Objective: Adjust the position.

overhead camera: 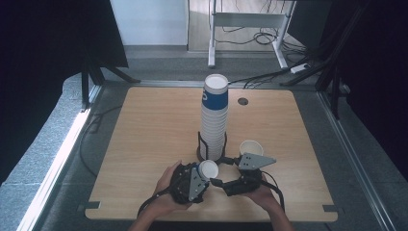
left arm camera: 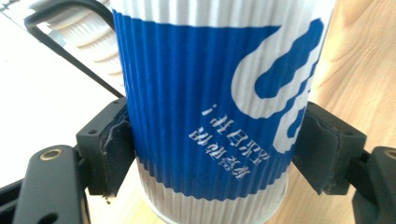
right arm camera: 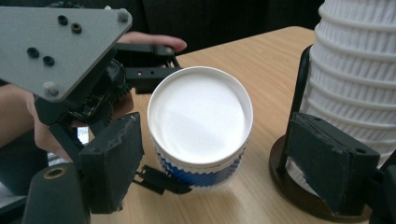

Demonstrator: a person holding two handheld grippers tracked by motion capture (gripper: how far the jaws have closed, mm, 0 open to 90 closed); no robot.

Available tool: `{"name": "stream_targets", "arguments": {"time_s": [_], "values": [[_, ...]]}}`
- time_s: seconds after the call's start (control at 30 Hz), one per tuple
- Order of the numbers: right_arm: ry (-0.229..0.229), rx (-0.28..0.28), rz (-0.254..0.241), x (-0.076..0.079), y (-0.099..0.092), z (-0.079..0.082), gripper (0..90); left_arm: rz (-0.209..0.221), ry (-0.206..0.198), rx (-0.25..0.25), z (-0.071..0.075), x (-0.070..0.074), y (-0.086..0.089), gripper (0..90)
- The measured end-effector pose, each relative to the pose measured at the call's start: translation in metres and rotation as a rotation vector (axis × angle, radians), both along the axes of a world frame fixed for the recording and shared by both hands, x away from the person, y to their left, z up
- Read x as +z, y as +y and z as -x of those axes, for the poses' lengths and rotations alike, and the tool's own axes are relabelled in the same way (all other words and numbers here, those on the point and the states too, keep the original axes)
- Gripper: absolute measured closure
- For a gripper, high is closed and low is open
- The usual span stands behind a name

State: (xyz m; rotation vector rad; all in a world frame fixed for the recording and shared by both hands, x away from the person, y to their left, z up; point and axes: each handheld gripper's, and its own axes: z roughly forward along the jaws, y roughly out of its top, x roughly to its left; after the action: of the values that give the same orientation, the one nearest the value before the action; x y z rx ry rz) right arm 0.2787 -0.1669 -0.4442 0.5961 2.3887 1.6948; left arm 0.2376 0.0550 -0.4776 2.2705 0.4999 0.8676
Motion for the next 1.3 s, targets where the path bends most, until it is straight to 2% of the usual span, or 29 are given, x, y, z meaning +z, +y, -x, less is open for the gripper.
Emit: {"name": "stream_targets", "arguments": {"time_s": [0.07, 0.27, 0.4, 0.53, 0.63, 0.67, 0.77, 0.9, 1.0, 1.13, 1.3], "values": [[0.010, 0.011, 0.011, -0.001, 0.001, 0.000, 17.4, -0.033, -0.015, 0.007, 0.001, -0.001, -0.002, 20.7], [0.035, 0.033, 0.057, -0.007, 0.009, 0.000, 15.0, -0.086, -0.045, -0.004, 0.006, -0.004, -0.010, 20.7], [0.058, 0.036, 0.057, -0.010, 0.013, -0.001, 15.3, -0.119, -0.067, -0.010, 0.010, -0.003, -0.015, 20.6], [0.071, 0.042, 0.058, -0.013, 0.015, -0.002, 17.3, -0.133, -0.082, -0.020, 0.014, 0.000, -0.018, 20.5], [0.069, 0.050, 0.046, -0.014, 0.015, -0.002, 25.6, -0.128, -0.087, -0.017, 0.016, 0.001, -0.019, 20.2], [0.062, 0.049, 0.041, -0.015, 0.015, -0.002, 25.9, -0.119, -0.088, -0.015, 0.016, 0.002, -0.019, 19.7], [0.058, 0.053, 0.013, -0.014, 0.012, -0.002, 26.7, -0.068, -0.071, -0.024, 0.014, 0.003, -0.016, 16.3], [0.082, 0.067, -0.071, -0.013, 0.004, -0.005, 27.0, -0.005, -0.034, -0.019, 0.011, 0.006, -0.013, 8.6], [0.107, 0.099, -0.130, -0.013, 0.000, -0.005, 27.1, 0.010, -0.022, -0.029, 0.011, 0.006, -0.011, 8.9], [0.103, 0.106, -0.116, -0.014, 0.002, -0.004, 27.0, 0.013, -0.033, -0.040, 0.012, 0.005, -0.011, 15.4], [0.108, 0.102, -0.092, -0.016, 0.003, -0.005, 26.5, -0.010, -0.034, -0.045, 0.011, 0.003, -0.011, 17.6]]}}
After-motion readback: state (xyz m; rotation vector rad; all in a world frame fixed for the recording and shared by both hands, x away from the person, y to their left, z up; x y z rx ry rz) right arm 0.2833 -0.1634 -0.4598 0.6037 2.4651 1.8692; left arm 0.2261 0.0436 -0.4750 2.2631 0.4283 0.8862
